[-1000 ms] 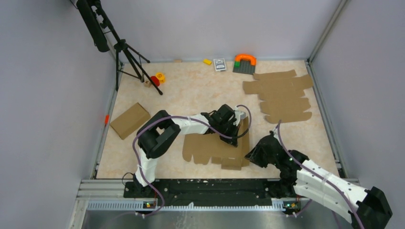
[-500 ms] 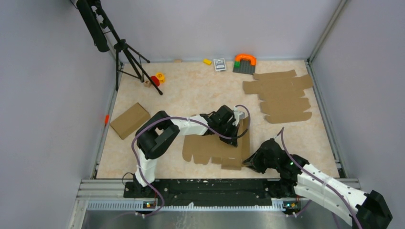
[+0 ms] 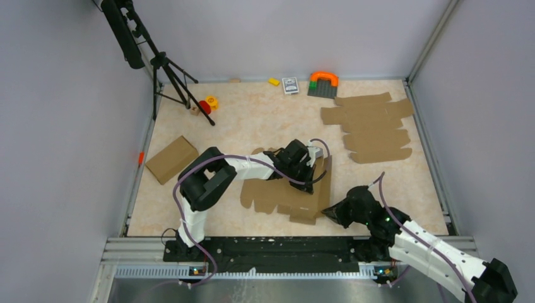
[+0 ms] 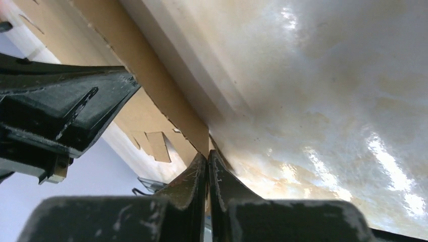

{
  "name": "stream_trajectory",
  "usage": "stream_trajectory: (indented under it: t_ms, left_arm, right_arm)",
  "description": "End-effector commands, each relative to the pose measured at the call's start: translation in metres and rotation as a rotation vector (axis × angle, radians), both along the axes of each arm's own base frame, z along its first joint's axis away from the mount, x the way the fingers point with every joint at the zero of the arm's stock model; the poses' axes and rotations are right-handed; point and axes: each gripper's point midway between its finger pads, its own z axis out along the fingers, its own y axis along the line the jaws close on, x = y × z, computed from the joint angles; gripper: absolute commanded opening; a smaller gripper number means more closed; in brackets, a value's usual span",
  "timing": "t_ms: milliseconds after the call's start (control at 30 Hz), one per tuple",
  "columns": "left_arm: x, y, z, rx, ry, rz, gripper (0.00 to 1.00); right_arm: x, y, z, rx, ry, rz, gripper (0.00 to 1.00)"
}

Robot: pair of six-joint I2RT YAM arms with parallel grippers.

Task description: Fold the paper box

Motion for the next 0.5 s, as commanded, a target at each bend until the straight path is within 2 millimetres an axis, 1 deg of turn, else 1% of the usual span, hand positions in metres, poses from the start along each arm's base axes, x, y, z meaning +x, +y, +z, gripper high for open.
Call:
stream_trajectory:
  t_ms: [0, 133, 200, 300, 333, 400, 467]
  left_arm:
    - [-0.010, 0.019, -0.019, 0.088, 0.020, 0.007, 0.00]
    - [-0.010, 0.019, -0.018, 0.087, 0.018, 0.007, 0.00]
    - [-0.010, 0.019, -0.019, 0.087, 0.019, 0.007, 0.00]
    - [-0.011, 0.019, -0.019, 0.085, 0.021, 0.006, 0.00]
    - [-0.011, 0.019, -0.020, 0.086, 0.022, 0.006, 0.00]
    - [-0.012, 0.020, -0.021, 0.087, 0.025, 0.007, 0.00]
    - [-0.012, 0.021, -0.021, 0.087, 0.025, 0.007, 0.00]
  right_arm:
    - [0.011, 0.003, 0.005, 0.031, -0.013, -0.049, 0.00]
    - [0.001, -0.012, -0.007, -0.035, 0.091, -0.107, 0.00]
    - [0.001, -0.014, -0.007, -0.025, 0.115, -0.142, 0.08]
    - [0.003, -0.013, -0.005, 0.020, 0.133, -0.199, 0.24]
    - [0.005, -0.012, -0.004, 0.044, 0.132, -0.218, 0.28]
    - [0.012, -0.010, -0.001, 0.094, 0.114, -0.259, 0.34]
    - [0.018, -0.010, 0.004, 0.130, 0.083, -0.288, 0.37]
